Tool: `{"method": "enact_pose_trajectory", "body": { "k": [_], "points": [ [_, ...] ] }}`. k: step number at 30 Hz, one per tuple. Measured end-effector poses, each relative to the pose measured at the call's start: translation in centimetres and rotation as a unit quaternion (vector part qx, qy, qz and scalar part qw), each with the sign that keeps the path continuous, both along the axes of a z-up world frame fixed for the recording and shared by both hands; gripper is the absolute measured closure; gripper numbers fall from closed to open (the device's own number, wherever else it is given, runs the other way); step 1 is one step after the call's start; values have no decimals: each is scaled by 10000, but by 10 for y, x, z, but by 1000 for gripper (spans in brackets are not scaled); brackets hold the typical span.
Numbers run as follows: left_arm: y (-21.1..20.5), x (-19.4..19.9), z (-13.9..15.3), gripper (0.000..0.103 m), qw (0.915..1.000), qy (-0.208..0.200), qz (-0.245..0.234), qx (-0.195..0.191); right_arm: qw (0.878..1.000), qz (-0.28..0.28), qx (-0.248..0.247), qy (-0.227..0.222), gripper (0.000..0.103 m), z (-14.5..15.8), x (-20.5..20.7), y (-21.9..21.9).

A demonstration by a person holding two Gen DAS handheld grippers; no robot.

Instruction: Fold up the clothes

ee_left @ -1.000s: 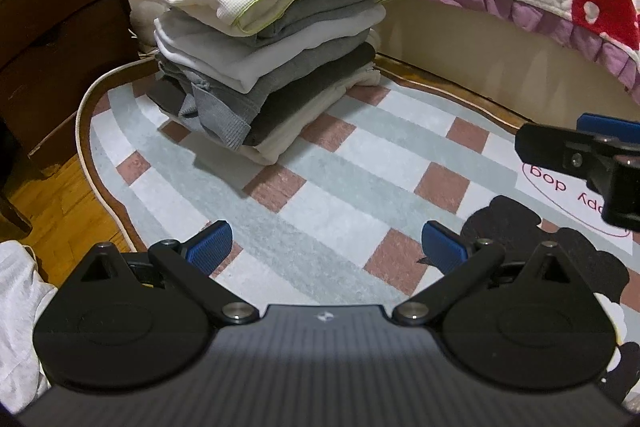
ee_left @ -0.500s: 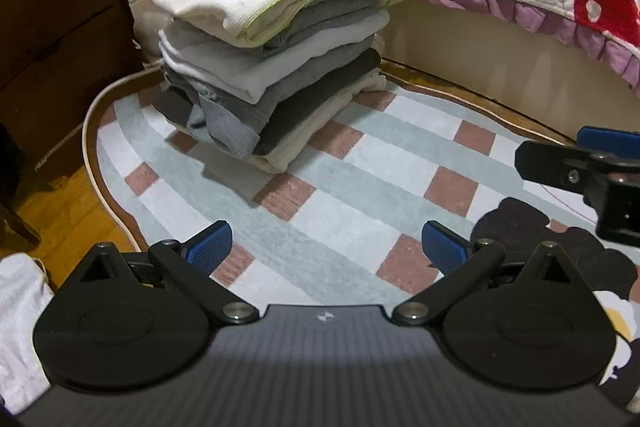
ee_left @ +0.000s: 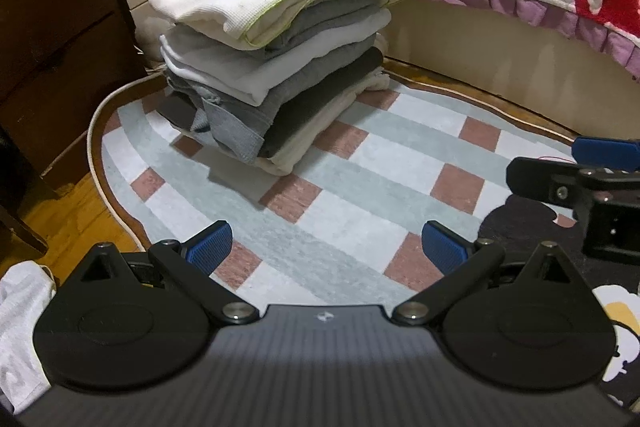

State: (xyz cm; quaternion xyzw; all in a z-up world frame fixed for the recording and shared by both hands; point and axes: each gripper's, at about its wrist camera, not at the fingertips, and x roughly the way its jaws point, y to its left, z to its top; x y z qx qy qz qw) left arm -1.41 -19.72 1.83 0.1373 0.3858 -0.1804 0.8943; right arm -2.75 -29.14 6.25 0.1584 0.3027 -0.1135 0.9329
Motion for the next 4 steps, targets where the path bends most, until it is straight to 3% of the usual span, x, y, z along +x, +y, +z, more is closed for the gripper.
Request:
{"method": "enact_pose_trajectory", "body": {
  "k": [4],
  "points": [
    [-1,-2,-1,0,9999,-63,-72,60,10000,27,9,45,23,-2,1,0]
  ]
}}
